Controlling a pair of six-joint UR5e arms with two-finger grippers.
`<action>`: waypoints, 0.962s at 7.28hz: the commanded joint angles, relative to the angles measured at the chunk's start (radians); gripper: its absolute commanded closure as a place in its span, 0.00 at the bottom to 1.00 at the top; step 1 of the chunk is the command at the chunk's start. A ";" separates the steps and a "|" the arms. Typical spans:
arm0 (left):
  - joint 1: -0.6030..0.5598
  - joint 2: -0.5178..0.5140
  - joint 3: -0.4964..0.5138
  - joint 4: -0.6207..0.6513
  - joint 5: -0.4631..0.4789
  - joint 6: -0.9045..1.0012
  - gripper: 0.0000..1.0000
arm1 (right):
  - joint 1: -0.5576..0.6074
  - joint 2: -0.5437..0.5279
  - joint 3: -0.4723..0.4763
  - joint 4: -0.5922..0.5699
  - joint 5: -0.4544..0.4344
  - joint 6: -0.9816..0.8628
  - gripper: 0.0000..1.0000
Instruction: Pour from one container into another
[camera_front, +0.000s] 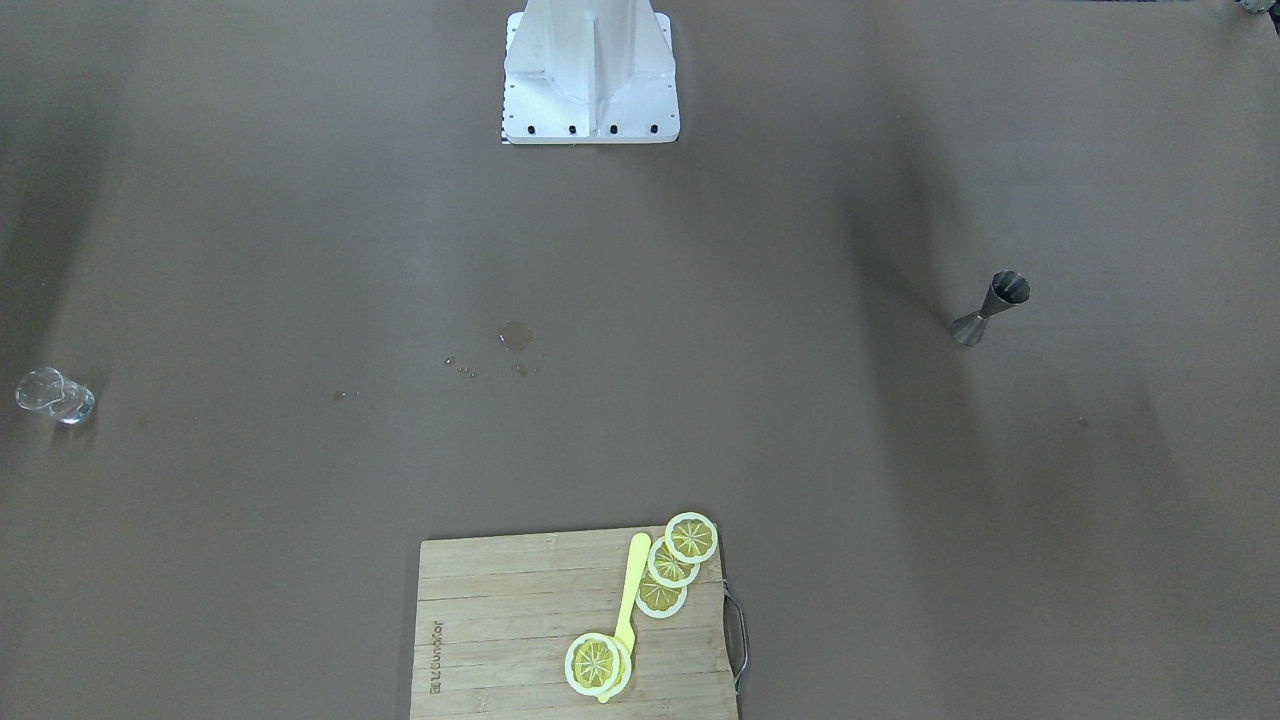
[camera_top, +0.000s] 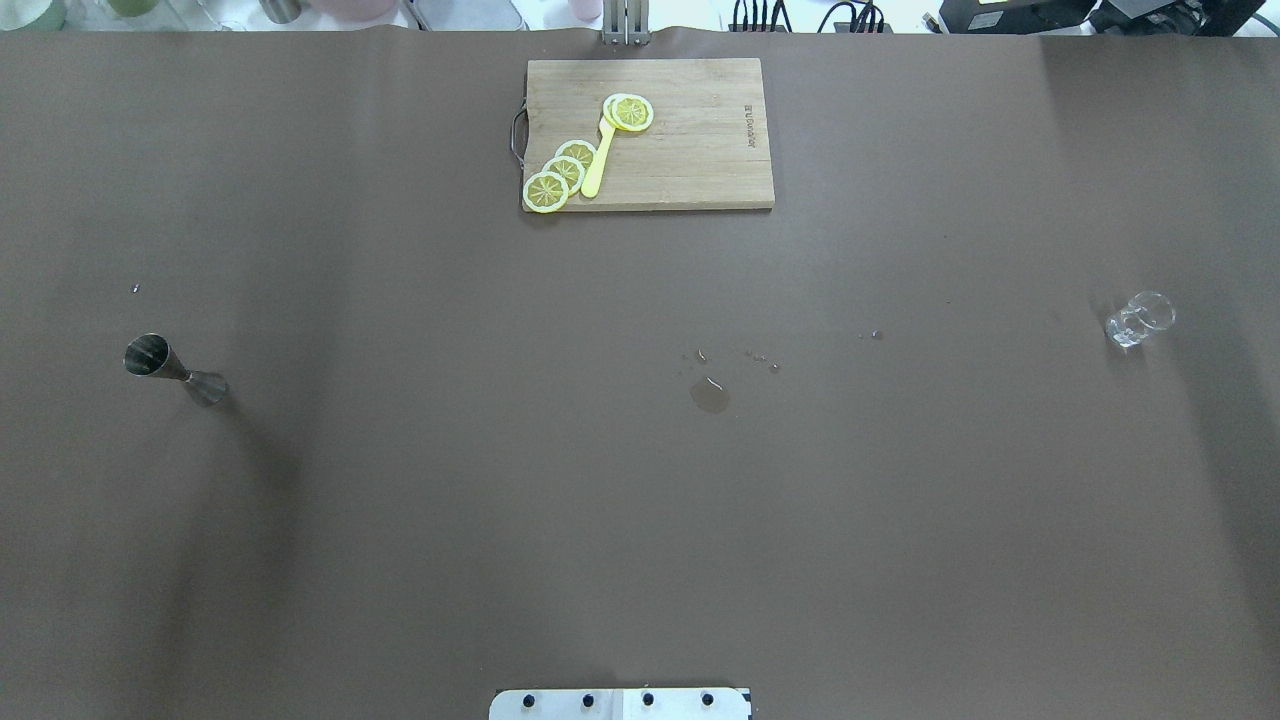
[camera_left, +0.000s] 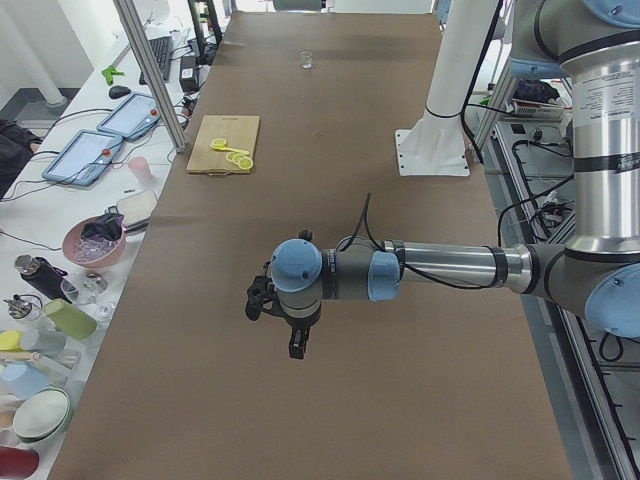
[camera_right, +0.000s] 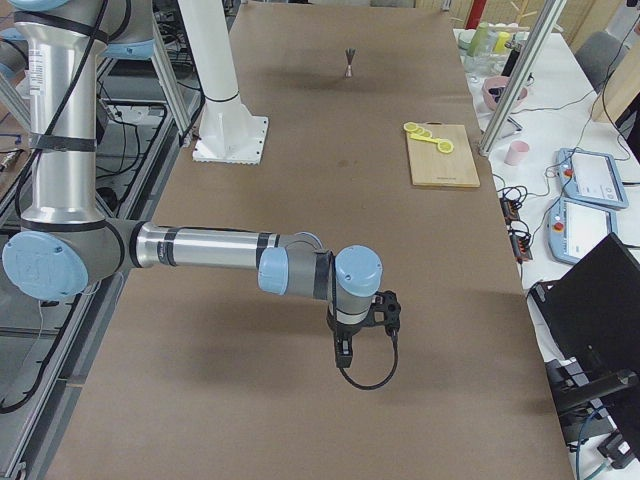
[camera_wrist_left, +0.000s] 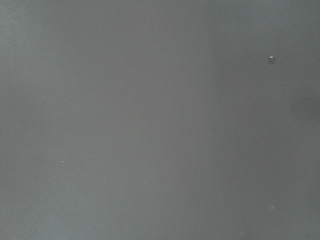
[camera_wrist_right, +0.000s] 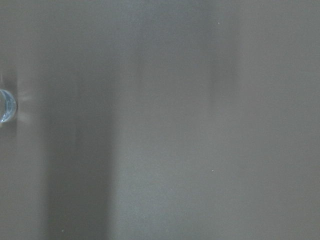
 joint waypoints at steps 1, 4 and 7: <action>0.000 0.004 0.007 0.005 0.005 0.001 0.02 | 0.000 0.000 -0.002 0.000 -0.001 0.000 0.00; 0.002 -0.007 0.019 0.005 0.029 -0.003 0.02 | 0.000 -0.004 -0.003 -0.002 -0.002 0.000 0.00; 0.002 -0.002 0.019 0.005 0.028 -0.003 0.02 | 0.000 -0.005 -0.002 -0.002 -0.001 0.002 0.00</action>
